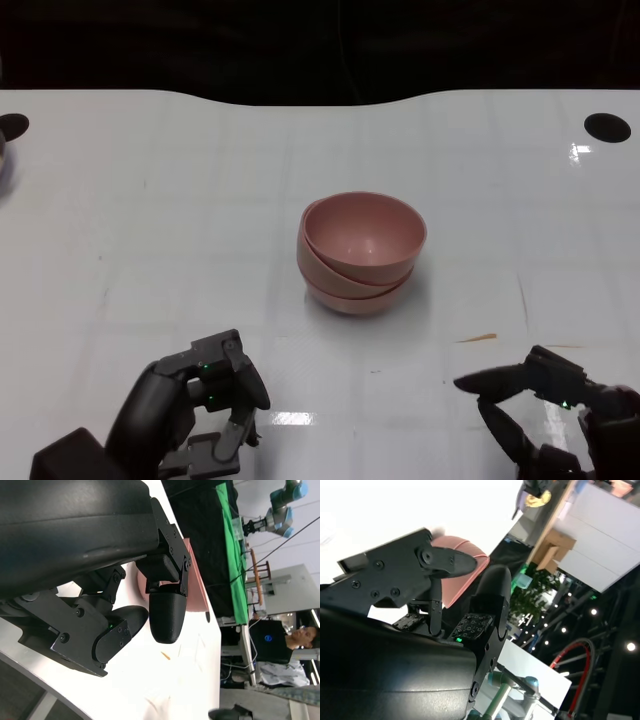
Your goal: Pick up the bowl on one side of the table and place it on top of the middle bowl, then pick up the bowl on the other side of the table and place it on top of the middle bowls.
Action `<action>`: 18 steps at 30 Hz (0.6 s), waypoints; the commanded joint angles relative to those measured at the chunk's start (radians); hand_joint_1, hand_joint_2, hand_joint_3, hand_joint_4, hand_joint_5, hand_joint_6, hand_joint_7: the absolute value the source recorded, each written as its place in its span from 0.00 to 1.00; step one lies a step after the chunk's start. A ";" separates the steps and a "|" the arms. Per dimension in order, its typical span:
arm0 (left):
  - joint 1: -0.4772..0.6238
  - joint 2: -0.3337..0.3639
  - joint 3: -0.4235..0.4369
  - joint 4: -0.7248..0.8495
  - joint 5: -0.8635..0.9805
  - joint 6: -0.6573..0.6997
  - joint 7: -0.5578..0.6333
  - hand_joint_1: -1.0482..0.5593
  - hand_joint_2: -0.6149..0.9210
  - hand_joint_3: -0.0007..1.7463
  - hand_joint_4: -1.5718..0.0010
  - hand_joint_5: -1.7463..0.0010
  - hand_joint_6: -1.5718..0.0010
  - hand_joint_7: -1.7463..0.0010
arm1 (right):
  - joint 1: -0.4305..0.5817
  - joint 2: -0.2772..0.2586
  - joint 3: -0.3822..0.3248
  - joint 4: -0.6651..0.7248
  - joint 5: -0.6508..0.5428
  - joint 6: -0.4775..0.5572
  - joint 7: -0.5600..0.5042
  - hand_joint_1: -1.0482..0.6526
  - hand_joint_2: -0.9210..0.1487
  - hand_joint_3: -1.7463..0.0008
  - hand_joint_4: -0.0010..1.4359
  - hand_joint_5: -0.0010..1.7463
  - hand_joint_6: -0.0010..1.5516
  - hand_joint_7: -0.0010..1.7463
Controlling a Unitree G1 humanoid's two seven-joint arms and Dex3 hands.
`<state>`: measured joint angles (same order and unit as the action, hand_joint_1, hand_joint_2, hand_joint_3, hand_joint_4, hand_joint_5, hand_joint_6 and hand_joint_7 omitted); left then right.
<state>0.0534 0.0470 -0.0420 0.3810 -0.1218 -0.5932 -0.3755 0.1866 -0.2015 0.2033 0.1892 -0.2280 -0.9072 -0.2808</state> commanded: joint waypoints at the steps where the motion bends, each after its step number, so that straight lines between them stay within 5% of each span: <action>1: -0.005 0.018 0.014 0.000 -0.003 0.003 0.004 0.62 0.77 0.66 0.50 0.00 0.52 0.12 | -0.012 0.010 -0.022 0.060 0.047 -0.036 0.045 0.64 0.45 0.28 0.60 0.83 0.59 0.57; 9: -0.008 0.022 0.026 0.004 -0.045 0.013 -0.029 0.61 0.77 0.67 0.49 0.00 0.52 0.13 | -0.030 0.050 -0.053 0.111 0.146 -0.021 0.153 0.59 0.51 0.20 0.57 0.99 0.54 0.79; 18: 0.001 0.016 0.026 -0.015 -0.077 0.052 -0.049 0.61 0.77 0.66 0.50 0.01 0.52 0.13 | -0.033 0.086 -0.094 0.093 0.222 0.054 0.246 0.59 0.51 0.21 0.53 0.99 0.50 0.83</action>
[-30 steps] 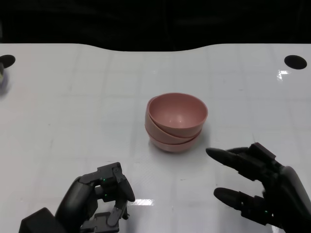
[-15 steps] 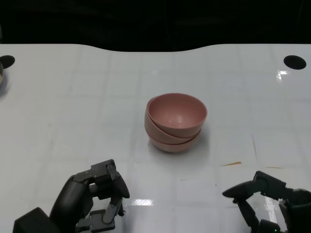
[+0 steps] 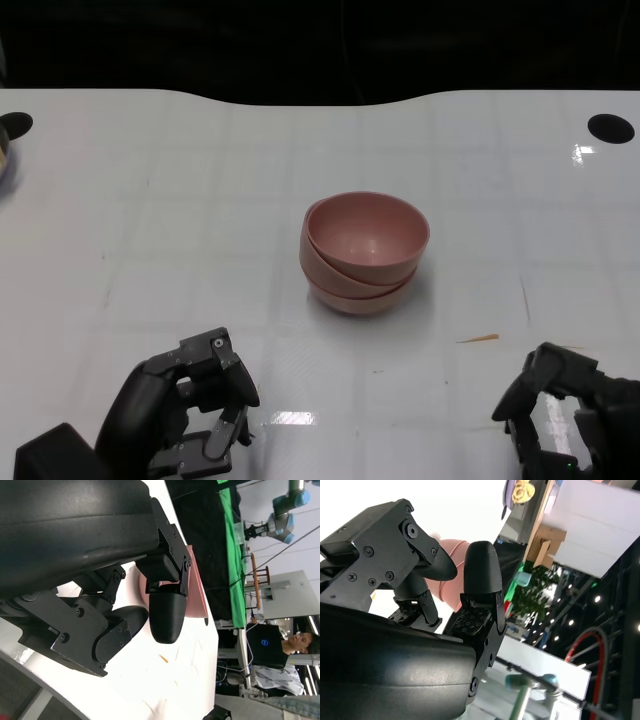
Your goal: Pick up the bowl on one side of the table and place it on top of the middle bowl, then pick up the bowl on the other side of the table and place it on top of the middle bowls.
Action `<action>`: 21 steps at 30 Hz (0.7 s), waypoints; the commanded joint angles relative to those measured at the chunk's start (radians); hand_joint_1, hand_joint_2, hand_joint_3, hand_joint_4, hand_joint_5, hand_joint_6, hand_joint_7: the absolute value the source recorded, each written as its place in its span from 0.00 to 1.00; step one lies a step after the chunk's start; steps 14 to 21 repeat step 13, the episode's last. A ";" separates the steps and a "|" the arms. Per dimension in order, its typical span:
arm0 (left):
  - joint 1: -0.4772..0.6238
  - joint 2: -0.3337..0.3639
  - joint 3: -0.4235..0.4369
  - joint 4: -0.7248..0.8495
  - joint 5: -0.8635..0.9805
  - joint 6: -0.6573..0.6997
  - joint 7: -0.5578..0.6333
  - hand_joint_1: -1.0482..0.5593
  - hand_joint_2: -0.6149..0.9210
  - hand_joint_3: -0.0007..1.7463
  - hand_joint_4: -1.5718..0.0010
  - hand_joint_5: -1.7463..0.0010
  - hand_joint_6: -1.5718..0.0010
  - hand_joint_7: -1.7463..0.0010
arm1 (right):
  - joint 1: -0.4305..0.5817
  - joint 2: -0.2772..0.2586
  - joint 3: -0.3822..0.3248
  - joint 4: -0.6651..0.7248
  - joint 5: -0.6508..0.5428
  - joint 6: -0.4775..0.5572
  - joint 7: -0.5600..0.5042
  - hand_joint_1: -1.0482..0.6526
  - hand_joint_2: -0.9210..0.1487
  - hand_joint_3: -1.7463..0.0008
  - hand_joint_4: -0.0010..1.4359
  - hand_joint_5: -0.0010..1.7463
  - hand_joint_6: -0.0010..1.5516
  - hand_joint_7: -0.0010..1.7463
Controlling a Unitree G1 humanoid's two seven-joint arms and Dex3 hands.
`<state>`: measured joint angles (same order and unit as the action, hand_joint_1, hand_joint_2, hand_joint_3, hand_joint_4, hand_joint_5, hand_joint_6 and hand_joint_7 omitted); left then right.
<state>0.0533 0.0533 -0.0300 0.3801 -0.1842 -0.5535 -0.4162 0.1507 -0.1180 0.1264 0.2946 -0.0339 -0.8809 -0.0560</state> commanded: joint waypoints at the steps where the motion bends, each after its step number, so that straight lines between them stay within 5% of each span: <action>1: 0.002 0.011 0.013 -0.015 -0.013 0.011 -0.007 0.61 0.77 0.66 0.50 0.01 0.52 0.13 | 0.003 0.006 -0.019 -0.017 0.039 0.039 0.034 0.59 0.50 0.21 0.53 0.98 0.50 0.83; 21: 0.020 0.014 0.011 -0.026 -0.019 0.024 -0.017 0.61 0.77 0.66 0.51 0.01 0.52 0.14 | 0.017 0.026 -0.044 -0.029 0.077 0.082 0.122 0.60 0.44 0.27 0.52 0.92 0.49 0.75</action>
